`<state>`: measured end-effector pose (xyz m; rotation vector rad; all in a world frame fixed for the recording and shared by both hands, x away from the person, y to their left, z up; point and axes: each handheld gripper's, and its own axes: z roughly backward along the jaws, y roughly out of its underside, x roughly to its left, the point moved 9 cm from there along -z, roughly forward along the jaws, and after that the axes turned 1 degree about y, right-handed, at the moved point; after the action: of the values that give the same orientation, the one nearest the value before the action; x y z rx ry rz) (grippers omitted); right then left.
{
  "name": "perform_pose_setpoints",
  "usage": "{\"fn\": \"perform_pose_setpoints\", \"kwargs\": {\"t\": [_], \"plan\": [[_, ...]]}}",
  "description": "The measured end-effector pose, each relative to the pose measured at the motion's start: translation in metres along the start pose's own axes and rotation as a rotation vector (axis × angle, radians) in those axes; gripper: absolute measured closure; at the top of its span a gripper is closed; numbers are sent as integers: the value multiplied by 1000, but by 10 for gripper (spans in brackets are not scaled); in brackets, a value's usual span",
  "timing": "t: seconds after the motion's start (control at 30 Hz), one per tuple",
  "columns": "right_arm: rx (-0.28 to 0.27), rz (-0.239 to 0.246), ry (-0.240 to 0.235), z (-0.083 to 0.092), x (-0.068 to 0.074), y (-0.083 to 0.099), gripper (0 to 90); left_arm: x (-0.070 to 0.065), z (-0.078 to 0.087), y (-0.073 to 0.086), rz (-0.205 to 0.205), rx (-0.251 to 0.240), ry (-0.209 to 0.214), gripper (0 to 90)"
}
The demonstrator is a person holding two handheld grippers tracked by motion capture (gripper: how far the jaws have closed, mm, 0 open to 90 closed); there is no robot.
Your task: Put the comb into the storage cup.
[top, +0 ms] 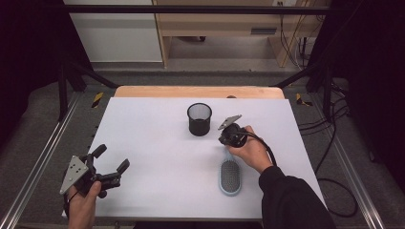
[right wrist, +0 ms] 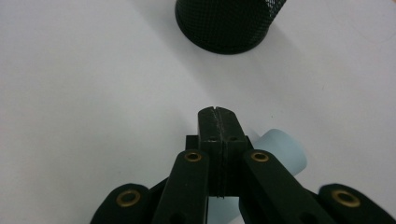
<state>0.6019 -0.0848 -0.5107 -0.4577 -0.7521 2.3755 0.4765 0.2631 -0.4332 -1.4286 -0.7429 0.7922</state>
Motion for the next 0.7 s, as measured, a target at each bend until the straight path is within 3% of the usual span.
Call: {"fn": "perform_pose_setpoints", "kwargs": {"t": [0.33, 0.53, 0.7], "plan": [[70, 1, 33, -10, -12, 15, 900, -2, -3, 0, 0, 7, 11, 6], [73, -23, 46, -3, -23, 28, 900, -2, -3, 1, 0, 8, 11, 6], [72, -76, 72, 11, -40, 52, 900, -1, -3, 3, 0, 19, 3, 6]]}}
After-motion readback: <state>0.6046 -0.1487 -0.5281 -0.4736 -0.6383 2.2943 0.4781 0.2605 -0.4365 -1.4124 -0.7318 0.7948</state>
